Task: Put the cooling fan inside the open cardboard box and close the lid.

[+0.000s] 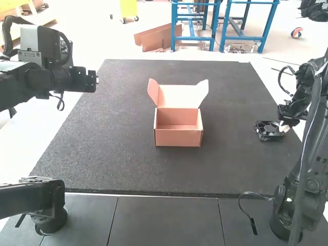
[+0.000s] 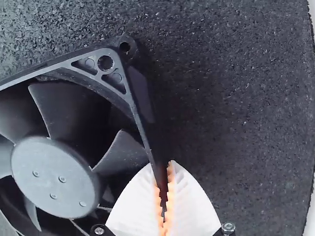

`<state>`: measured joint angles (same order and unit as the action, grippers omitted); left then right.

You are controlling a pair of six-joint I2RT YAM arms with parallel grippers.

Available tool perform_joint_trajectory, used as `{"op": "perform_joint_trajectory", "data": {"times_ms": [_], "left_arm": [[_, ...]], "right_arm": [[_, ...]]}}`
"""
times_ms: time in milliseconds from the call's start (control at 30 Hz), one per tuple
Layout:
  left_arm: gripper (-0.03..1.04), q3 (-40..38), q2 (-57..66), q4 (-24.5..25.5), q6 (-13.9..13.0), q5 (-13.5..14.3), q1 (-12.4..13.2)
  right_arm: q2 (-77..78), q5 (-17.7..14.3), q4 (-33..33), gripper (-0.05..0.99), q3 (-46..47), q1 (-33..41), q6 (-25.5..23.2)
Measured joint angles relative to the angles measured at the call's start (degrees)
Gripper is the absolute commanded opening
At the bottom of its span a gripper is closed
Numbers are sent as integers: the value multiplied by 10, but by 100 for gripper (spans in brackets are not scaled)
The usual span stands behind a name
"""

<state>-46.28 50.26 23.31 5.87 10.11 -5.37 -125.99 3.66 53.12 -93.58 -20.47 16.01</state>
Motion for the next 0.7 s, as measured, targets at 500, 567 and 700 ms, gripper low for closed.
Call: {"op": "perform_joint_trajectory", "data": {"times_ms": [500,567,700], "left_arm": [[97,0,0,9,-5,2,0],[97,2,0,9,-7,2,0],[97,20,0,0,-8,2,0]], "right_arm": [[82,119,50,0,-1,0,-21],[131,136,61,0,1,0,-23],[230,153,64,0,19,0,-40]]}}
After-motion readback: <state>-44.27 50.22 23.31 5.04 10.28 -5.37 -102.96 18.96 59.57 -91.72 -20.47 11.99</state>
